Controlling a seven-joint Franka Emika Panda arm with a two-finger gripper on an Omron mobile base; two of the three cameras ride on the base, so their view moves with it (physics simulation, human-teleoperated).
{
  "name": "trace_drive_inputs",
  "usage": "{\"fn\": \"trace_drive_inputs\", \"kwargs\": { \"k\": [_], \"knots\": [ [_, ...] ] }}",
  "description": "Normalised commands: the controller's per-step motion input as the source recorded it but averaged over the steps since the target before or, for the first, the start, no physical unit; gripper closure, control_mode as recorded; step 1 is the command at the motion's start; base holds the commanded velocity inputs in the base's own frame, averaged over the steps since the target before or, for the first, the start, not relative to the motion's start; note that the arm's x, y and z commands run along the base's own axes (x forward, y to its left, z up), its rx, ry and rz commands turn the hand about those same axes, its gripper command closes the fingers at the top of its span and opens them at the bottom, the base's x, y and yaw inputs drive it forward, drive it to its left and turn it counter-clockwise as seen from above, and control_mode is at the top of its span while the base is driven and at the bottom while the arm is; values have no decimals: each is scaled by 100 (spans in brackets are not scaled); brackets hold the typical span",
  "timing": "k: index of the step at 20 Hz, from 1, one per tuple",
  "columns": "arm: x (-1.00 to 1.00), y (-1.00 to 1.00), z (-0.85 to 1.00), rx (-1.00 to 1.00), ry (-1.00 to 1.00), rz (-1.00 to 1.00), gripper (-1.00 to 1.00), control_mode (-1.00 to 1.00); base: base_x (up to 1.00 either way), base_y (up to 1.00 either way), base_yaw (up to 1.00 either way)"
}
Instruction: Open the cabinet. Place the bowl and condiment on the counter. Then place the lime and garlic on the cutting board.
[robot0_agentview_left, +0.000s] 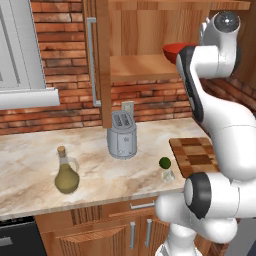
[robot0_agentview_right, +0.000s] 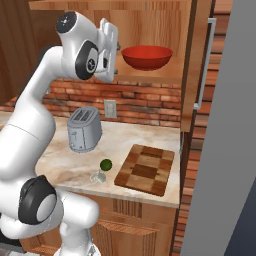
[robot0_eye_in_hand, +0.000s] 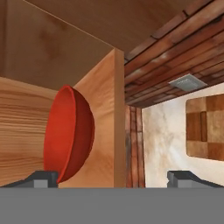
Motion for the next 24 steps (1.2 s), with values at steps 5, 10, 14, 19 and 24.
{"fn": "trace_drive_inputs", "kwargs": {
  "k": [5,10,14,19,24],
  "knots": [
    [9,1,-1,-3,0,-3,-100,-100,0,0,0],
    [14,4,-1,-5,0,-6,-100,-100,0,0,0],
    [16,4,-6,-5,1,-5,-100,-100,0,0,0],
    [9,0,-9,-6,0,-3,-100,-100,0,0,0],
    [4,0,-8,-6,0,-3,-100,-100,0,0,0]
  ]
}}
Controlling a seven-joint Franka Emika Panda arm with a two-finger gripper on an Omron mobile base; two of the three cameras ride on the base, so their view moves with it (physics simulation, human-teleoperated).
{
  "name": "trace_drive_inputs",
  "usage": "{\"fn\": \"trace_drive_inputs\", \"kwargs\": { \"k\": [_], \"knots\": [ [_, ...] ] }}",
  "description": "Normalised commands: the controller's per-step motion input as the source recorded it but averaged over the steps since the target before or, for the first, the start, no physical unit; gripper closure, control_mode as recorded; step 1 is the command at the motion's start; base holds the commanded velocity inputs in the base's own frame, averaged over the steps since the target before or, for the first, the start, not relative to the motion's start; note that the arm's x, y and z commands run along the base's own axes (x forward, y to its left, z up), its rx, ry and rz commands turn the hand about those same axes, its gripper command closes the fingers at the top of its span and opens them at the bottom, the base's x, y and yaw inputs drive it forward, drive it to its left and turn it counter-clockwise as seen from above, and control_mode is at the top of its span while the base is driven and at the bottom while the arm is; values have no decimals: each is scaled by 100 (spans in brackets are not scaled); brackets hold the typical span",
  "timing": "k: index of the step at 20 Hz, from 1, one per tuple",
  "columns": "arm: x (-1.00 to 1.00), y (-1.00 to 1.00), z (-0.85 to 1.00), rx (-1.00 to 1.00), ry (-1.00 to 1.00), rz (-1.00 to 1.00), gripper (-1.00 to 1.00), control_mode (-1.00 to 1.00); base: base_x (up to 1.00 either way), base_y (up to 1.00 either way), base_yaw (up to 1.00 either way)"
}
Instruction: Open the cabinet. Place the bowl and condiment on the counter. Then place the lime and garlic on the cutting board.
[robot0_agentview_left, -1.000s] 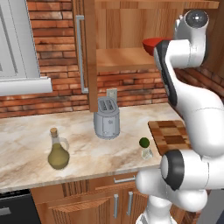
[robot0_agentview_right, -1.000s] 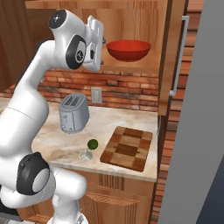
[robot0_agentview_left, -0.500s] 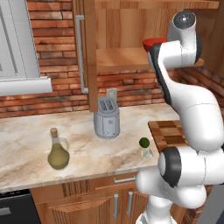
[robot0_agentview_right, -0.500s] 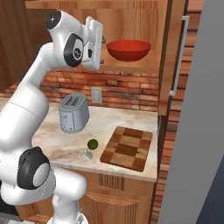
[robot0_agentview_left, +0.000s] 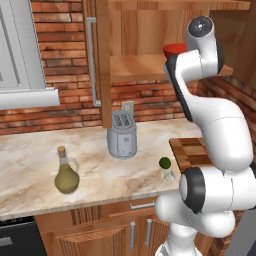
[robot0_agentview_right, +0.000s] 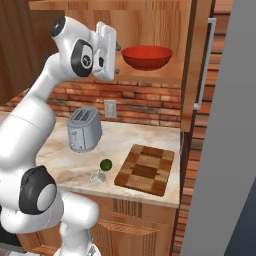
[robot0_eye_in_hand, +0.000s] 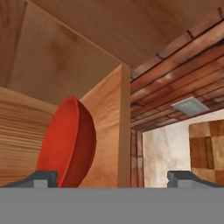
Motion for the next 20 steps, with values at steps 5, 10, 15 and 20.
{"fn": "trace_drive_inputs", "kwargs": {
  "k": [5,10,15,20],
  "knots": [
    [3,4,-8,-6,0,-5,-100,-100,0,0,0],
    [5,1,-2,-2,0,-5,-100,-100,0,0,0],
    [11,0,0,0,1,-2,-100,-100,0,0,0],
    [21,0,0,0,2,0,-100,-100,0,0,0]
  ]
}}
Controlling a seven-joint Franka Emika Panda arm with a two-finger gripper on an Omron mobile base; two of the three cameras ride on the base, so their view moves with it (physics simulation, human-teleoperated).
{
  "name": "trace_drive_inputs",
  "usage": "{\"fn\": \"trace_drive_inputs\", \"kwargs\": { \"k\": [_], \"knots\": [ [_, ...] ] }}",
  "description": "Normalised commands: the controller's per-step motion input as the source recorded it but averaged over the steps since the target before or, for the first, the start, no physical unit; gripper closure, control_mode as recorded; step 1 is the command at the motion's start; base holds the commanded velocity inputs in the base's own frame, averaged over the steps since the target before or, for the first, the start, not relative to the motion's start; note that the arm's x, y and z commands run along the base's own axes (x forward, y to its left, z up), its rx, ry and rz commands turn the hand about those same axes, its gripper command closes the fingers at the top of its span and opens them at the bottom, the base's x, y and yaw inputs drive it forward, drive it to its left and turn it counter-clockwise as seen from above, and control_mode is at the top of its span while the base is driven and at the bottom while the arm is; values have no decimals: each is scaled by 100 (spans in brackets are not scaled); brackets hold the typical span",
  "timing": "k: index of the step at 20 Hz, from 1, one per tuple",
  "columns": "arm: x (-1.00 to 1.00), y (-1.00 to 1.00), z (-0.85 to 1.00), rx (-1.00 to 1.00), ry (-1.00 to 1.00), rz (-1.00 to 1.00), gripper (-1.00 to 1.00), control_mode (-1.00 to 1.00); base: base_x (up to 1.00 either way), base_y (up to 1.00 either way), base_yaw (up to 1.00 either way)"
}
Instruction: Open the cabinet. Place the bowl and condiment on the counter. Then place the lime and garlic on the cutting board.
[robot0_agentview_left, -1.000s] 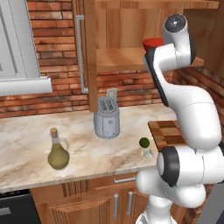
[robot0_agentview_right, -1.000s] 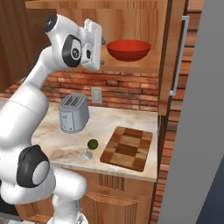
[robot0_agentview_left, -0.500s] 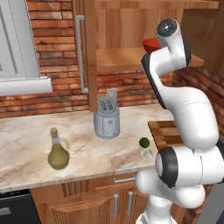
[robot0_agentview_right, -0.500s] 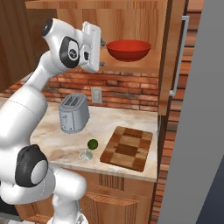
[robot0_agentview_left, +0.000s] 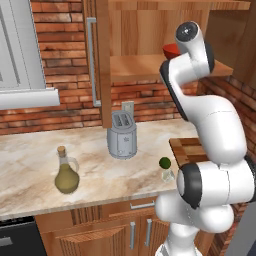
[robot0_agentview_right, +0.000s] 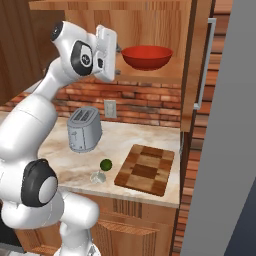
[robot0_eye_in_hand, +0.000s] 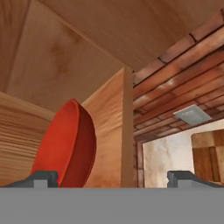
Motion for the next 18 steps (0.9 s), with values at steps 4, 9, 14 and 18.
{"fn": "trace_drive_inputs", "kwargs": {
  "k": [4,9,14,18],
  "knots": [
    [26,0,0,0,1,0,-100,-100,0,0,0],
    [30,0,-1,0,2,0,-100,-100,0,0,0],
    [32,0,-11,0,5,0,-100,-100,0,0,0],
    [34,0,-11,0,2,0,-100,-100,0,0,0]
  ]
}}
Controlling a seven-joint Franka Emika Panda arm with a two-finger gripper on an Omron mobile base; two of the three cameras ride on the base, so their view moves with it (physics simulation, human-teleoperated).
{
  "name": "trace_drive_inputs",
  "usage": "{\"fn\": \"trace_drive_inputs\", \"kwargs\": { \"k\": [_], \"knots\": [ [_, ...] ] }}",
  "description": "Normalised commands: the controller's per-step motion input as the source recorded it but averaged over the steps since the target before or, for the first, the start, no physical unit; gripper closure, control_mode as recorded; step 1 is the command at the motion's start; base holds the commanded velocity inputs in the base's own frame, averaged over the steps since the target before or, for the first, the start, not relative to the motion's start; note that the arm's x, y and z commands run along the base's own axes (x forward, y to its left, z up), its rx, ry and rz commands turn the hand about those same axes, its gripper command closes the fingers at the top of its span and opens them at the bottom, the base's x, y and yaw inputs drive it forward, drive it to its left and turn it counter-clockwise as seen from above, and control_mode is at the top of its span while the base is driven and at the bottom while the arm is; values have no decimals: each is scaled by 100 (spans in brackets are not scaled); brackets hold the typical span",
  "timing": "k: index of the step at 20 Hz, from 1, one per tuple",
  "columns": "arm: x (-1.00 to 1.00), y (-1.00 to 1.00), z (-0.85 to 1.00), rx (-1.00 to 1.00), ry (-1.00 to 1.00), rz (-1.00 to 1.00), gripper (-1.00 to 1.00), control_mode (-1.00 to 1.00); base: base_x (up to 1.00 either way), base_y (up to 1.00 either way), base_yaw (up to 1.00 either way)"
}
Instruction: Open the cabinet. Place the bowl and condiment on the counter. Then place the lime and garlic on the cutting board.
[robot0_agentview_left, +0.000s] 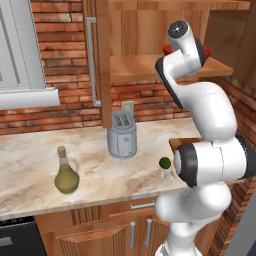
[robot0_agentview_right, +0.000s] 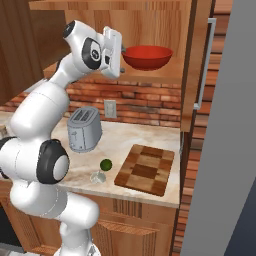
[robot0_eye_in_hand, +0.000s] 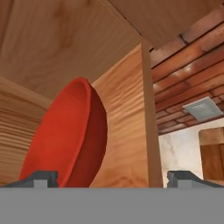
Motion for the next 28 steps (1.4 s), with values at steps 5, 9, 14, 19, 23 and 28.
{"fn": "trace_drive_inputs", "kwargs": {
  "k": [5,9,14,19,23,28],
  "knots": [
    [30,0,-1,0,0,0,-100,-100,0,0,0],
    [22,0,0,0,0,0,-100,-100,0,0,0],
    [19,0,-2,0,0,0,-100,-100,0,0,0],
    [12,-9,-13,0,1,0,-100,-100,0,0,0],
    [13,-15,-10,0,1,0,-100,-100,0,0,0],
    [15,-14,-5,0,0,0,-100,-100,0,0,0]
  ]
}}
